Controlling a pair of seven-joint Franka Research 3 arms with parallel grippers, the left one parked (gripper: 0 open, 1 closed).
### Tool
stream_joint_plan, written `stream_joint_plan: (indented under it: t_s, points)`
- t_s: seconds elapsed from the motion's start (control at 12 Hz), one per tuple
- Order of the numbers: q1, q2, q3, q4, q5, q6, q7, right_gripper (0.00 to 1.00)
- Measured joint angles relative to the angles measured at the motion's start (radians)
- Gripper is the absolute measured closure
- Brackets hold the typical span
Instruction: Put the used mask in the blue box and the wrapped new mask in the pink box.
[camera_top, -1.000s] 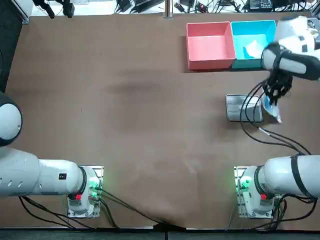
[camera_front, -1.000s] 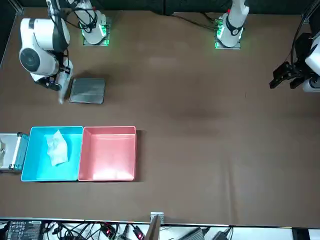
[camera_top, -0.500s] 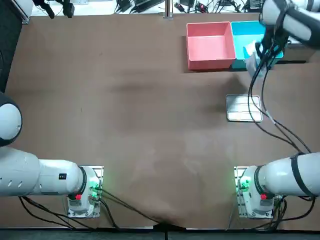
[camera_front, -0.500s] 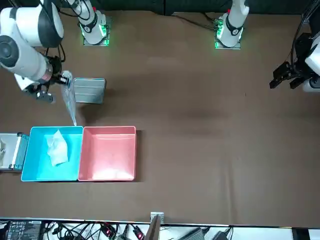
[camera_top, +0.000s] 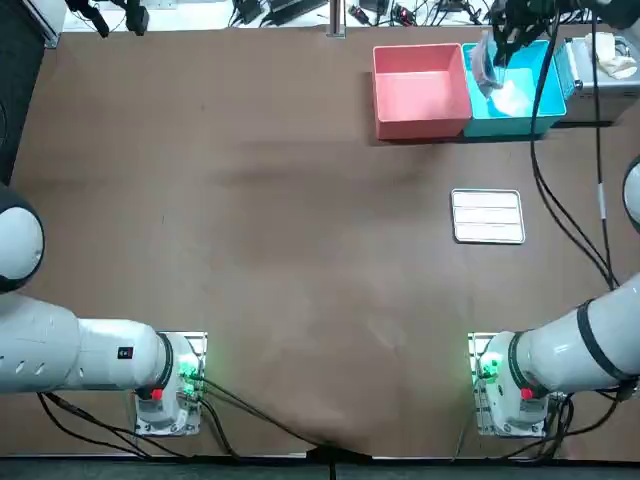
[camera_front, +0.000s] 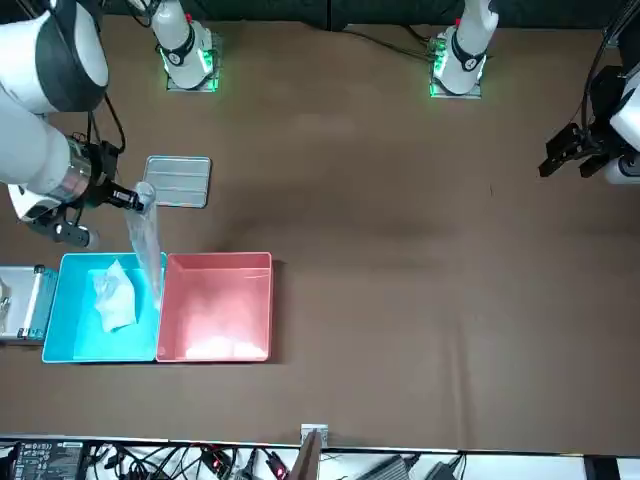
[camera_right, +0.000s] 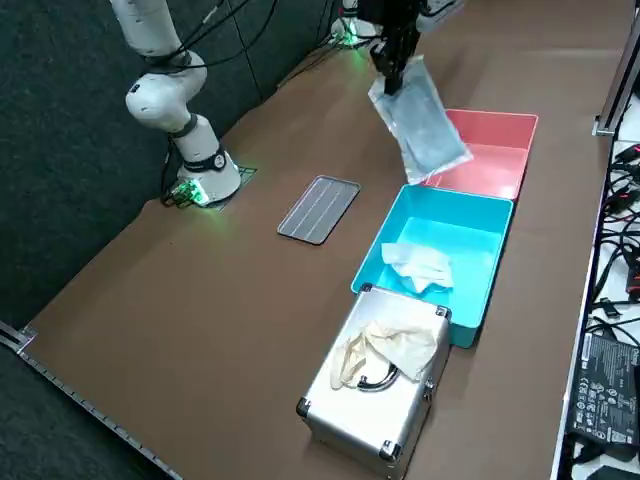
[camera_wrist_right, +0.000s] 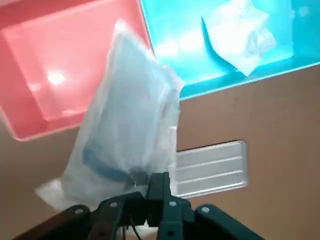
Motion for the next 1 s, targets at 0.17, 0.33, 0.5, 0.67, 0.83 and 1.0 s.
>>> stream_joint_plan:
  t_s: [0.17,0.33,0.5,0.67,0.83,1.0]
  points:
    - [0.001,0.018,-0.002,0.049,0.031,0.001,0.067,0.98]
    - [0.017,0.054,0.001,0.103,0.043,0.007,0.174,0.98]
    - [0.057,0.115,0.003,0.155,0.044,0.044,0.313,0.98]
    - [0.093,0.188,0.003,0.194,0.044,0.08,0.429,0.98]
    - [0.103,0.253,0.003,0.225,0.044,0.101,0.491,0.98]
    - [0.103,0.327,0.001,0.284,0.044,0.107,0.545,0.98]
